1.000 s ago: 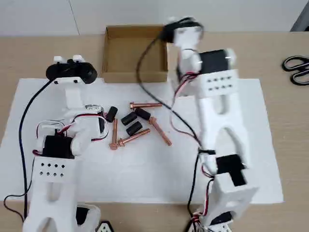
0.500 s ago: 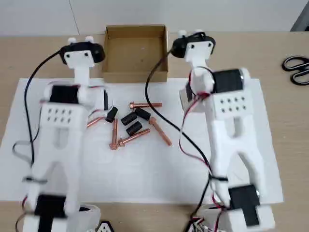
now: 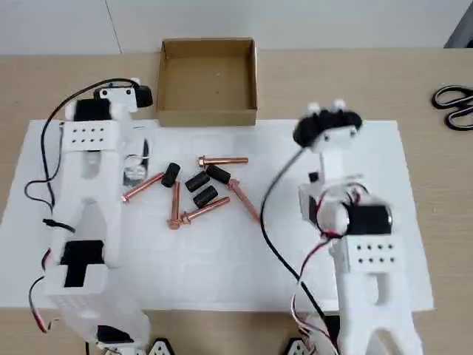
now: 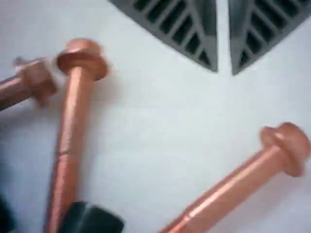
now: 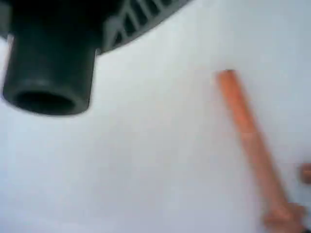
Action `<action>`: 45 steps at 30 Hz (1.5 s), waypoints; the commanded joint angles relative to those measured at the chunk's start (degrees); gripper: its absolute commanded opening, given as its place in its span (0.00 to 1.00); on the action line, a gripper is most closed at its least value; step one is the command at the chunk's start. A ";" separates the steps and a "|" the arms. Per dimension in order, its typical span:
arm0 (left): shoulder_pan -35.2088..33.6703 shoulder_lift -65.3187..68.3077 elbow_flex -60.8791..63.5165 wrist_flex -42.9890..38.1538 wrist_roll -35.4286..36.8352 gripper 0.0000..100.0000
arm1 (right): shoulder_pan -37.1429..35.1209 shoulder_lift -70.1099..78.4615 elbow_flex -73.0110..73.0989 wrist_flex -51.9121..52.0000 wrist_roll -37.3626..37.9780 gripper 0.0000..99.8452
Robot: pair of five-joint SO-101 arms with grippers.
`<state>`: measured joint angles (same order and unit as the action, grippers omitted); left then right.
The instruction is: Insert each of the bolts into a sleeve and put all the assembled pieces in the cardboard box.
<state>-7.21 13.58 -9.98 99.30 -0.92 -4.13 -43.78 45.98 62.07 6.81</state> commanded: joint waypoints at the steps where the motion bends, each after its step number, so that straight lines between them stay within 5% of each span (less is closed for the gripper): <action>1: -0.35 -0.44 -2.51 1.05 -17.93 0.01 | 2.77 -5.85 9.67 -8.13 2.64 0.01; 4: -0.18 -0.44 -2.42 1.05 -28.75 0.01 | 3.30 -8.40 14.86 -10.68 2.29 0.01; 14: -0.18 6.07 -2.42 1.05 -43.52 0.01 | 3.30 -15.16 23.56 -14.11 2.20 0.01; 27: 0.26 13.71 -7.16 0.70 -43.87 0.10 | 3.30 -20.44 26.81 -13.76 2.37 0.01; 45: -1.49 13.98 -7.43 -5.36 -46.59 0.10 | 3.30 -20.44 26.81 -13.76 2.46 0.01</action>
<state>-8.53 28.09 -15.34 94.73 -46.99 -1.49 -63.03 73.05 48.97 8.84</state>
